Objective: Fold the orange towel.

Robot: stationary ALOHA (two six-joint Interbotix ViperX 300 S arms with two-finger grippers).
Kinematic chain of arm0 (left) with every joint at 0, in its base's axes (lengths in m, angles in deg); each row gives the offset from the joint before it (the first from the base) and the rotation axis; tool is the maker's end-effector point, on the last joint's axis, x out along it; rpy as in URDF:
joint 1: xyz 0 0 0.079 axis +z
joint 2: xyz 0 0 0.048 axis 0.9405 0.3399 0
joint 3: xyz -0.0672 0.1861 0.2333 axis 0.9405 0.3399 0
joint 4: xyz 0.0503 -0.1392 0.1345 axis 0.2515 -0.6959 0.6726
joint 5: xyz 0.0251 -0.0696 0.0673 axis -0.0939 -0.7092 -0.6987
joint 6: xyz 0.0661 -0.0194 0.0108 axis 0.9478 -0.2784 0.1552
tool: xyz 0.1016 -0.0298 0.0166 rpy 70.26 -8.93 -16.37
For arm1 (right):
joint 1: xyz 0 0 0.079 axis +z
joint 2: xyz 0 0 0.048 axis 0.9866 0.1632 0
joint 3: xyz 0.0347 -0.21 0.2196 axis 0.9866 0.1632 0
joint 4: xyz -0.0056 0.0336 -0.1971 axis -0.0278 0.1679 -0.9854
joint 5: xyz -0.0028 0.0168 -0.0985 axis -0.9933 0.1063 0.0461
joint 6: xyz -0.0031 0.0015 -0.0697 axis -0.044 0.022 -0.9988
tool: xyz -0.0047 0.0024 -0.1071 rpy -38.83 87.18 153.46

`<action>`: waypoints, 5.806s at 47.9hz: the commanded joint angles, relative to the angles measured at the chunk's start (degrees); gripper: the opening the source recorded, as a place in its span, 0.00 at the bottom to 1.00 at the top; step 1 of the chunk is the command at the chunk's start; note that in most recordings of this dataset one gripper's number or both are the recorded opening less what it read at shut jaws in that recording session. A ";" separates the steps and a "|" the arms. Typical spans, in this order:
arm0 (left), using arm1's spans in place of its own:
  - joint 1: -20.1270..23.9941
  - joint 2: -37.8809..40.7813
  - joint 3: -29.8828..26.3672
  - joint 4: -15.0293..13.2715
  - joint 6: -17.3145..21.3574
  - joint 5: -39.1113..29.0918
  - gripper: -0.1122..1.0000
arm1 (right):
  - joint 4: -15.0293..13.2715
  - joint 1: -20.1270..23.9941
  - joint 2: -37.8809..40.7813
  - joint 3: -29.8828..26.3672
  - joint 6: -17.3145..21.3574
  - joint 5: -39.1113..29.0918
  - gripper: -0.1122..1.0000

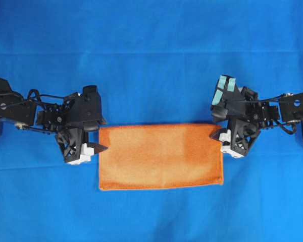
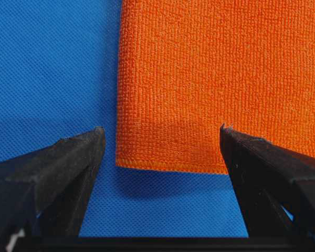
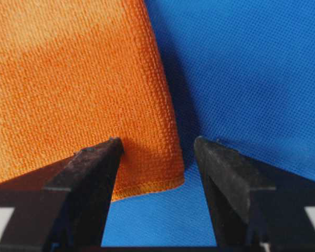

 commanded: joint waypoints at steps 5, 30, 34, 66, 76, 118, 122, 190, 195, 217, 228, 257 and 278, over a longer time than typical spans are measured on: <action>0.97 -0.62 -0.97 0.18 0.18 0.18 0.86 | -0.09 -0.09 0.00 -0.88 0.09 0.44 0.65; 2.81 0.26 -2.81 0.18 0.44 -6.94 0.11 | -0.18 -0.09 -0.09 -1.05 -0.26 0.44 0.12; 3.96 -0.18 -2.90 0.18 0.44 -6.94 0.11 | -0.18 -0.09 -0.18 -1.05 -0.18 0.44 0.12; 5.45 -13.80 -7.12 0.09 -2.99 -16.70 0.11 | -0.09 0.35 -18.37 -1.49 -0.09 -6.59 0.12; 4.57 -19.78 -6.86 0.09 -3.08 -16.00 0.11 | -0.18 0.53 -24.87 -2.99 -0.18 -10.99 0.12; -3.43 -13.18 -10.11 0.09 -2.02 1.67 0.11 | -7.82 -13.80 -21.80 -5.45 -0.35 -11.34 0.12; -4.39 -10.28 -12.48 0.09 -1.32 2.99 0.11 | -9.40 -16.96 -19.95 -6.59 -0.35 -10.99 0.12; -7.82 20.74 -47.99 0.26 18.19 3.34 0.11 | -15.82 -26.46 -17.84 -8.17 0.09 -8.96 0.12; -8.26 19.51 -45.00 0.09 17.84 3.60 0.11 | -15.82 -26.46 -13.45 -10.11 0.00 -7.21 0.12; -10.11 12.22 -20.74 -0.18 4.04 13.45 0.11 | -15.82 -23.29 6.68 -23.03 -0.62 -3.60 0.12; -10.20 12.66 -17.14 -0.18 2.81 17.31 0.11 | -15.82 -22.15 9.40 -24.52 -0.70 -3.43 0.12; -8.79 14.15 -18.28 -0.18 2.72 17.05 0.58 | -17.05 -20.30 9.40 -23.82 -2.46 -1.23 0.34; -8.79 -0.97 -13.01 -0.18 2.72 -0.70 0.58 | -17.05 -19.86 4.39 -20.21 -3.08 -3.87 0.59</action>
